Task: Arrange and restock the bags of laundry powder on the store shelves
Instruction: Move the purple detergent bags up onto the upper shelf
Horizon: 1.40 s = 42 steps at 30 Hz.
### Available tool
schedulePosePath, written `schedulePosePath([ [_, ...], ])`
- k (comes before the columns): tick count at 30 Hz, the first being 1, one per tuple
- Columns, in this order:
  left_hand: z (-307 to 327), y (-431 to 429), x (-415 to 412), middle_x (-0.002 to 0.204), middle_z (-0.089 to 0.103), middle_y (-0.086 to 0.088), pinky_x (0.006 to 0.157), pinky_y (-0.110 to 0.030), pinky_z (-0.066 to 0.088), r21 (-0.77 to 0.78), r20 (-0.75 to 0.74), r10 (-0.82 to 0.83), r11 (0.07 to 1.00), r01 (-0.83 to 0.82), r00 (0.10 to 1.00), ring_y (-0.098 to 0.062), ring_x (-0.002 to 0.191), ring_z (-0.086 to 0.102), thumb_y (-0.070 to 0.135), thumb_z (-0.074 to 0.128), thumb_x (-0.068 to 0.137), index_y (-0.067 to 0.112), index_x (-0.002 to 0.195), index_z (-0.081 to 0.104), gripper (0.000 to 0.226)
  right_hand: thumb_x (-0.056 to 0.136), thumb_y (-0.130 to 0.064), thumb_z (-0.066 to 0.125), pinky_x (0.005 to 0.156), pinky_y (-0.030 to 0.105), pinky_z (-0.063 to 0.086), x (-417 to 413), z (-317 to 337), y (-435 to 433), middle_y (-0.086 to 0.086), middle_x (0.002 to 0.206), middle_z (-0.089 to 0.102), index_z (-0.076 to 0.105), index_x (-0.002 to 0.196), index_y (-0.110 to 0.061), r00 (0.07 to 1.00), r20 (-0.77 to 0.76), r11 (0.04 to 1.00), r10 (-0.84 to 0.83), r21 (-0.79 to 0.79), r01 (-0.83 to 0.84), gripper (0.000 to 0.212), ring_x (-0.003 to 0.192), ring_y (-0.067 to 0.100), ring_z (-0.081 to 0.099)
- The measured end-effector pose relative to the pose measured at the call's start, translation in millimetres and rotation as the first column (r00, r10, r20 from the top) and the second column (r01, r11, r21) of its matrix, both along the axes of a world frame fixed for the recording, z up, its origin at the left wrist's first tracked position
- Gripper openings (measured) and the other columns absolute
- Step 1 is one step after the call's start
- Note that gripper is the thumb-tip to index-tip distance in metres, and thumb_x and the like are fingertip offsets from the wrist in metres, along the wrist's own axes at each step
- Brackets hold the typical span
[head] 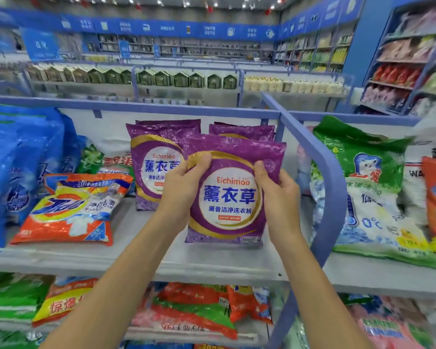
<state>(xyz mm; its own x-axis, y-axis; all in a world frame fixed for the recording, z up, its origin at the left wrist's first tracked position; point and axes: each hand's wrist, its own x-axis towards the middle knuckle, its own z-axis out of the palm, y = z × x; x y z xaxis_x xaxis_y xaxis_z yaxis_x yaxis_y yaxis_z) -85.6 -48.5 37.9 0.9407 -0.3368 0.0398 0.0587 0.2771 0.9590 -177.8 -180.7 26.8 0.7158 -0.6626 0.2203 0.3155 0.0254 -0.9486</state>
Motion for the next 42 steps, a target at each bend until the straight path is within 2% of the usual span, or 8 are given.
schedulePosePath([
  [5, -11.2, -31.0, 42.5, 0.104, 0.079, -0.01, 0.091, -0.057, 0.058, -0.017, 0.011, -0.044, 0.999, 0.045, 0.999, -0.032, 0.097, 0.075, 0.036, 0.068, 0.095, 0.018, 0.107, 0.073, 0.022, 0.1, -0.035, 0.065, 0.057, 0.022, 0.058, 49.2, 2.0, -18.5, -0.007, 0.082, 0.079, 0.073, 0.103, -0.013, 0.993, -0.035, 0.991, -0.116, 0.058, 0.118, 0.023, 0.074, 0.011, 0.077],
  [11, -7.3, -59.4, 77.7, 0.098, 0.08, -0.007, 0.076, -0.042, 0.064, -0.073, -0.051, -0.104, 0.992, 0.1, 0.993, -0.027, 0.091, 0.077, 0.029, 0.068, 0.096, 0.018, 0.106, 0.073, 0.016, 0.101, -0.032, 0.065, 0.056, 0.024, 0.057, 87.6, 6.4, -46.4, -0.007, 0.075, 0.078, 0.072, 0.095, -0.015, 0.97, -0.051, 0.968, -0.237, 0.07, 0.24, 0.02, 0.068, 0.009, 0.075],
  [17, -12.1, -73.3, 95.9, 0.098, 0.079, -0.004, 0.078, -0.042, 0.064, -0.05, -0.043, -0.089, 0.995, 0.087, 0.995, -0.024, 0.089, 0.077, 0.029, 0.07, 0.095, 0.02, 0.105, 0.07, 0.013, 0.092, -0.037, 0.074, 0.083, 0.043, 0.062, 104.7, -2.2, -66.4, -0.003, 0.089, 0.079, 0.073, 0.096, -0.019, 0.912, -0.135, 0.921, -0.388, -0.036, 0.387, 0.018, 0.085, 0.016, 0.076],
  [23, -36.8, -43.1, 74.5, 0.107, 0.071, 0.012, 0.067, -0.018, 0.059, 0.217, 0.084, -0.125, 0.971, 0.104, 0.989, 0.003, 0.087, 0.072, 0.017, 0.084, 0.081, 0.023, 0.125, 0.05, 0.056, 0.076, -0.023, 0.09, 0.082, 0.016, 0.052, 52.2, -53.6, -37.6, -0.019, 0.11, 0.064, 0.051, 0.117, -0.028, 0.897, -0.288, 0.938, -0.335, -0.192, 0.288, 0.057, 0.102, -0.002, 0.064],
  [27, -75.3, -18.2, 58.6, 0.116, 0.065, 0.015, 0.093, -0.035, 0.056, 0.636, 0.132, -0.294, 0.757, 0.147, 0.947, -0.004, 0.105, 0.067, 0.032, 0.09, 0.054, 0.032, 0.123, 0.042, 0.084, 0.06, -0.026, 0.087, 0.088, 0.038, 0.055, 40.0, -89.2, -34.6, -0.01, 0.116, 0.067, 0.05, 0.121, -0.033, 0.77, -0.531, 0.901, -0.353, -0.414, 0.127, 0.072, 0.105, 0.013, 0.067],
  [33, -77.1, -22.5, 61.2, 0.096, 0.06, 0.007, 0.065, -0.028, 0.042, 0.773, 0.298, -0.295, 0.633, -0.049, 0.908, -0.016, 0.087, 0.058, 0.014, 0.08, 0.083, 0.017, 0.106, 0.05, 0.037, 0.076, -0.019, 0.084, 0.081, 0.032, 0.043, 48.0, -90.8, -39.1, -0.004, 0.123, 0.068, 0.055, 0.129, -0.023, 0.723, -0.533, 0.824, -0.439, -0.56, 0.086, 0.06, 0.116, 0.023, 0.062],
  [39, -76.6, -26.4, 60.0, 0.098, 0.061, 0.007, 0.074, -0.028, 0.042, 0.766, 0.341, -0.276, 0.636, -0.096, 0.899, -0.016, 0.088, 0.057, 0.013, 0.077, 0.086, 0.013, 0.111, 0.056, 0.032, 0.08, -0.018, 0.081, 0.08, 0.031, 0.04, 51.6, -94.4, -40.8, -0.002, 0.125, 0.067, 0.055, 0.128, -0.019, 0.723, -0.511, 0.792, -0.465, -0.604, 0.082, 0.055, 0.117, 0.025, 0.062],
  [42, -76.7, -23.7, 55.3, 0.091, 0.06, 0.01, 0.064, -0.02, 0.04, 0.768, 0.375, -0.276, 0.627, -0.13, 0.885, -0.013, 0.082, 0.055, 0.016, 0.076, 0.088, 0.015, 0.108, 0.056, 0.029, 0.083, -0.019, 0.078, 0.086, 0.031, 0.044, 48.0, -94.3, -36.5, 0.0, 0.13, 0.065, 0.052, 0.137, -0.02, 0.73, -0.497, 0.784, -0.468, -0.615, 0.084, 0.059, 0.122, 0.025, 0.059],
])
